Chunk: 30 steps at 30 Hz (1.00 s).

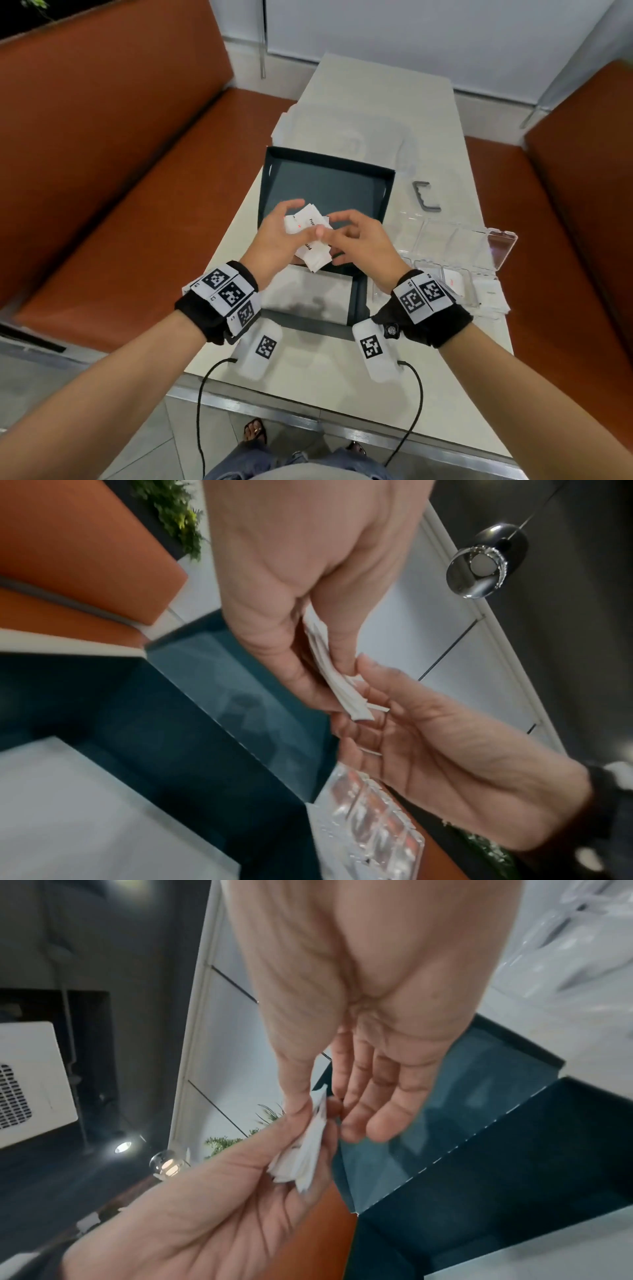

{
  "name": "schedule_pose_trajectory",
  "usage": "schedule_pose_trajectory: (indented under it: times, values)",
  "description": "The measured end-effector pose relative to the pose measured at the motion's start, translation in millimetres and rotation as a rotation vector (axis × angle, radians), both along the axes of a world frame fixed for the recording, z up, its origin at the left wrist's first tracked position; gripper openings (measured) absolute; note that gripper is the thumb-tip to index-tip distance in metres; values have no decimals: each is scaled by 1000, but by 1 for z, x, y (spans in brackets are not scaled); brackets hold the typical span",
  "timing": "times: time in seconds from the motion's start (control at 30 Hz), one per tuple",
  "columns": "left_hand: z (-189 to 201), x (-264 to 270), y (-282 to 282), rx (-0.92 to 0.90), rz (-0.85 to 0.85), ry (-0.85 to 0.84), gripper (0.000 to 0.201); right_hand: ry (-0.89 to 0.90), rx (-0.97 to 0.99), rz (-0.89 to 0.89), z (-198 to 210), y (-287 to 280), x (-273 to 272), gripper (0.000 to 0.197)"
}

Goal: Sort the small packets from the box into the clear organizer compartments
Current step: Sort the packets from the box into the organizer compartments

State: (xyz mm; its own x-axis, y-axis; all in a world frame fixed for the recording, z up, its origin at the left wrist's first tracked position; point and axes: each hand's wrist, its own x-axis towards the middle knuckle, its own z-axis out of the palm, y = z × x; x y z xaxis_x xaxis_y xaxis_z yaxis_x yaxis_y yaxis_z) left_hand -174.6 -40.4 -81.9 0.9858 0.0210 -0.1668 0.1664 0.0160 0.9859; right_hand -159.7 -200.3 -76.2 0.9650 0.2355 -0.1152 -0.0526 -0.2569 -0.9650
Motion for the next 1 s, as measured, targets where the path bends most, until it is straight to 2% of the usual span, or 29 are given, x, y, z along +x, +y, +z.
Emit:
schedule_pose_trajectory:
  times: [0.07, 0.17, 0.27, 0.47, 0.6, 0.7, 0.87, 1.0]
  values:
    - [4, 0, -15, -111, -64, 46, 30, 6, 73, -89, 1, -10, -2, 25]
    - [8, 1, -34, -310, -148, 171, 28, 32, 124, -187, 1, -28, -4, 14]
    - [10, 2, -52, -351, -221, 204, 25, 49, 113, -237, 3, -49, -5, 10]
    - [6, 7, -89, -102, -203, 150, 25, -14, -3, -280, 14, -89, -2, 3]
    - [5, 12, -107, 26, -204, 101, 26, 0, -80, -241, 14, -111, 2, 16]
    - [4, 15, -113, 56, -206, 74, 20, 44, -75, -280, 9, -124, 4, 16]
    - [-3, 19, -111, 100, -195, 80, 16, 157, -47, -384, -4, -143, 7, 3]
    - [-8, 19, -104, 99, -195, 93, 8, 299, 21, -312, -14, -142, 3, 7]
